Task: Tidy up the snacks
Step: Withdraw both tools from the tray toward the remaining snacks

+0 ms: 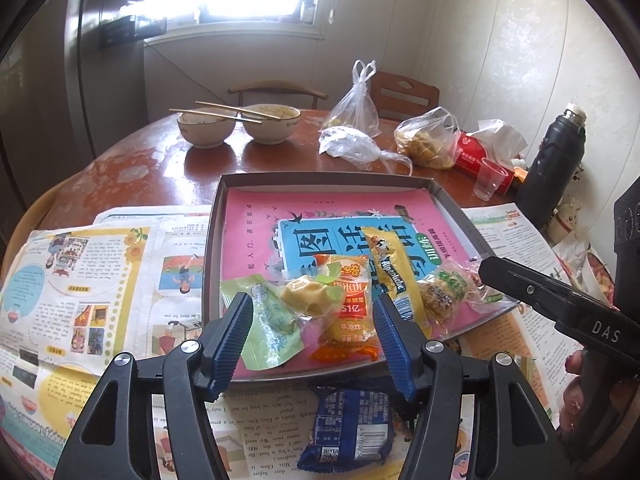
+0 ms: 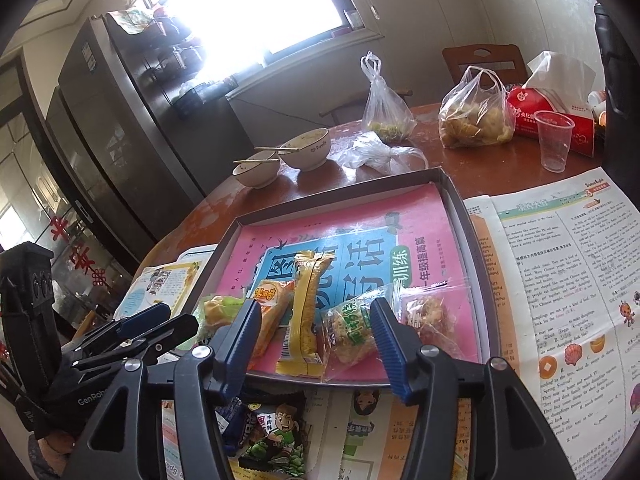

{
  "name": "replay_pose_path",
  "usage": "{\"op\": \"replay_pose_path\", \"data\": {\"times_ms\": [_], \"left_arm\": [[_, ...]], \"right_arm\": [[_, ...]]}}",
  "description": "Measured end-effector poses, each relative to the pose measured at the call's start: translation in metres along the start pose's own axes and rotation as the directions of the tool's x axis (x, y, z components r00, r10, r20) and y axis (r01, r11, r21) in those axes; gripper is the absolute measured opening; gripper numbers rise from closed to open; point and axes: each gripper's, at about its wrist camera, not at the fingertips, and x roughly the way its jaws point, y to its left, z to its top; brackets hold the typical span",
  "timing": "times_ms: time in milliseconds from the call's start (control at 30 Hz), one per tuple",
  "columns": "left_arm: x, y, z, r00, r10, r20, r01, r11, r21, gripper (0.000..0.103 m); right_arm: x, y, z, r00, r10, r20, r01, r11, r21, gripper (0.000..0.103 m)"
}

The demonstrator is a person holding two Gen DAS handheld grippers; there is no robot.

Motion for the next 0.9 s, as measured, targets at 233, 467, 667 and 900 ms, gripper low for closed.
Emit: {"op": "replay_pose_path", "data": {"times_ms": [233, 467, 667, 900], "left_arm": [[-0.012, -0.005, -0.001, 1.0, -0.013, 0.021, 0.013, 1.0, 0.015, 0.073], [-0.022, -0.007, -0.001, 0.999, -0.024, 0.033, 0.024, 1.0, 0.012, 0.075], [-0.031, -0.012, -0.002, 0.999, -0.031, 0.044, 0.03, 0.999, 0.023, 0.075], [-0.041, -0.015, -0.003, 0.998, -0.029, 0.057, 0.027, 0.999, 0.036, 0.075]], "right_arm": [[-0.007, 0.002, 0.001, 1.0, 0.004, 0.013, -0.003, 1.0, -0.006, 0.061], [-0.016, 0.007, 0.002, 1.0, 0.004, 0.027, -0.003, 1.0, -0.025, 0.065], [-0.024, 0.01, 0.004, 0.999, -0.001, 0.043, 0.003, 0.999, -0.038, 0.067], [-0.034, 0.013, 0.006, 0.998, -0.003, 0.063, 0.006, 0.999, -0.053, 0.072]]}}
